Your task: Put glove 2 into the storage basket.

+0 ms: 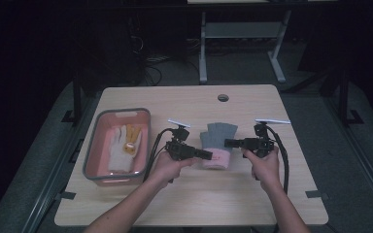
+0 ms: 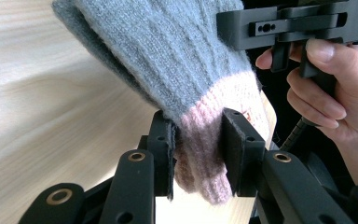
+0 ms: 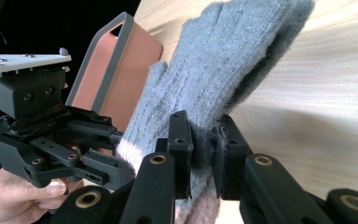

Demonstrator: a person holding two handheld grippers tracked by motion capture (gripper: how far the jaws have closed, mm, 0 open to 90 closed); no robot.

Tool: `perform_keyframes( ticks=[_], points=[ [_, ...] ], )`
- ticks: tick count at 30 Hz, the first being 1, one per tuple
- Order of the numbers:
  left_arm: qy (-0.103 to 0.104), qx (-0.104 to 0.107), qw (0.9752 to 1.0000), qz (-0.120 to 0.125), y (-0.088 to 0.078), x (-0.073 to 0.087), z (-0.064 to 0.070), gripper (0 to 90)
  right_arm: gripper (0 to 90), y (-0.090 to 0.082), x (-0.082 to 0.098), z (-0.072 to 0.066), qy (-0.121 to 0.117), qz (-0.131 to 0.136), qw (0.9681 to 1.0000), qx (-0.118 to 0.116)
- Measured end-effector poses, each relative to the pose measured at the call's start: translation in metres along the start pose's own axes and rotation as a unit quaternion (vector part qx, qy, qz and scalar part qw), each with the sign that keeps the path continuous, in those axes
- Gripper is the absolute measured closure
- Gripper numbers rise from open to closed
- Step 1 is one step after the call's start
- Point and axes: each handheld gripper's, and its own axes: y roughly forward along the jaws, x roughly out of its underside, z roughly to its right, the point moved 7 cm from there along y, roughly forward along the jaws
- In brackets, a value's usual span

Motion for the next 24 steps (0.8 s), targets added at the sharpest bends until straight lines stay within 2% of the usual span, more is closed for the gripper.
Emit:
perform_keyframes(
  ticks=[7, 24],
  points=[
    [-0.002, -0.004, 1.0000, 0.006, -0.010, -0.001, -0.004, 66.7, 78.9, 0.008, -0.005, -0.009, -0.008, -0.009, 0.9999, 0.002],
    [-0.011, -0.010, 0.9996, 0.022, -0.037, -0.002, -0.016, 66.7, 78.8, 0.028, -0.016, -0.029, -0.014, -0.019, 0.9995, -0.019]
  ],
)
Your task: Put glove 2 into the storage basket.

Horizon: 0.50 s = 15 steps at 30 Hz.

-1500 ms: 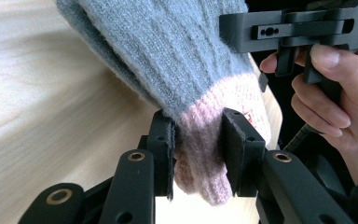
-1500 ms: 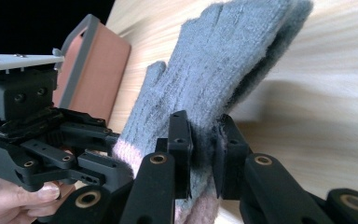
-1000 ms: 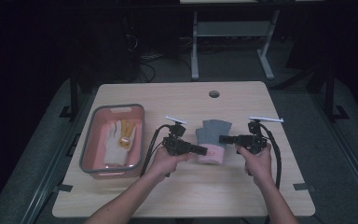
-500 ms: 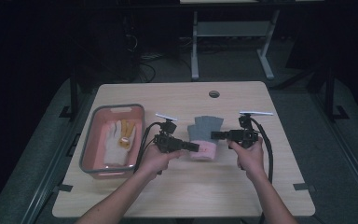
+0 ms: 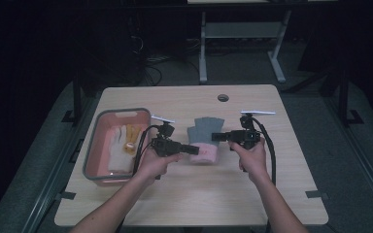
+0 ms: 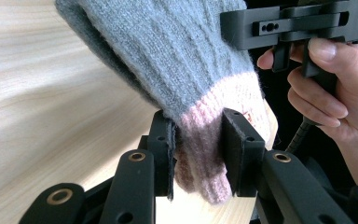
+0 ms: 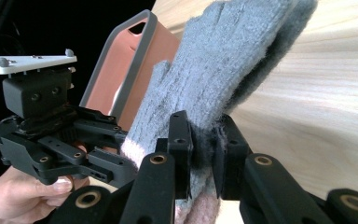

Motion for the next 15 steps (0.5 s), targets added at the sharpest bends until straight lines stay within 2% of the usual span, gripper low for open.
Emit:
perform_keyframes(
  ticks=[15],
  points=[
    [-0.003, -0.007, 0.9999, 0.013, -0.020, -0.004, -0.009, 66.8, 78.8, 0.015, -0.010, -0.016, -0.009, -0.006, 0.9999, -0.006]
  ],
)
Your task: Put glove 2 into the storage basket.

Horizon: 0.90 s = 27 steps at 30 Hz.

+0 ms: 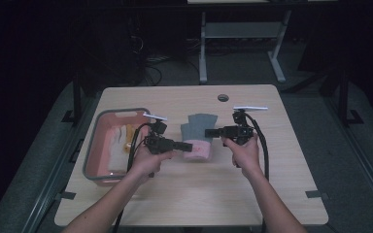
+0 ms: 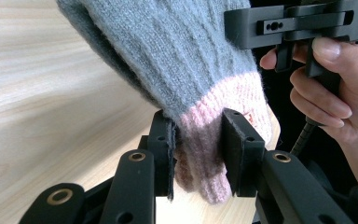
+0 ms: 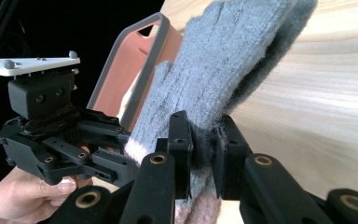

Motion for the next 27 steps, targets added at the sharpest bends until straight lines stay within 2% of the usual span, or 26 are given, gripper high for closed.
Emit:
perform_keyframes(
  ticks=[13, 18, 27],
  points=[
    [-0.003, -0.009, 0.9998, 0.017, -0.026, -0.004, -0.008, 66.8, 78.8, 0.018, -0.012, -0.021, -0.018, -0.011, 0.9998, -0.006],
    [-0.002, -0.014, 0.9997, 0.020, -0.035, -0.005, -0.011, 66.8, 78.8, 0.025, -0.015, -0.027, -0.014, -0.014, 0.9997, -0.015],
    [-0.005, -0.022, 0.9994, 0.027, -0.050, -0.005, -0.015, 66.9, 78.7, 0.038, -0.020, -0.039, -0.024, -0.018, 0.9993, -0.022]
  ],
)
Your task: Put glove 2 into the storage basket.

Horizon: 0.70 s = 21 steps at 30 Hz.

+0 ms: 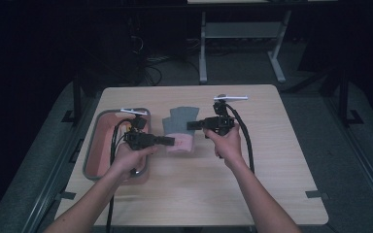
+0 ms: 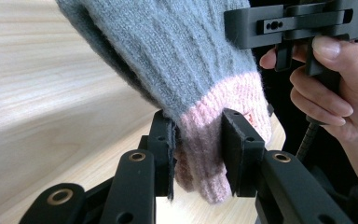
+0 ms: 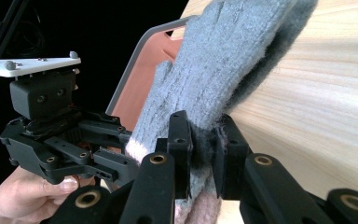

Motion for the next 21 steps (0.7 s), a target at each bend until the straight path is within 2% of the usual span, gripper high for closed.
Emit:
perform_keyframes(
  ticks=[7, 10, 17, 21],
  points=[
    [0.000, -0.005, 1.0000, 0.005, -0.011, -0.001, -0.003, 66.9, 78.7, 0.007, -0.002, -0.005, 0.000, -0.004, 1.0000, -0.007],
    [0.000, -0.005, 0.9999, 0.010, -0.017, -0.001, -0.006, 66.9, 78.7, 0.012, -0.005, -0.009, -0.010, -0.007, 0.9999, -0.006],
    [-0.004, -0.009, 0.9998, 0.015, -0.028, -0.002, -0.010, 66.9, 78.7, 0.020, -0.008, -0.018, -0.015, -0.014, 0.9998, -0.008],
    [0.001, -0.013, 0.9998, 0.018, -0.035, -0.002, -0.012, 66.9, 78.7, 0.025, -0.011, -0.023, -0.020, -0.015, 0.9996, -0.010]
  ],
)
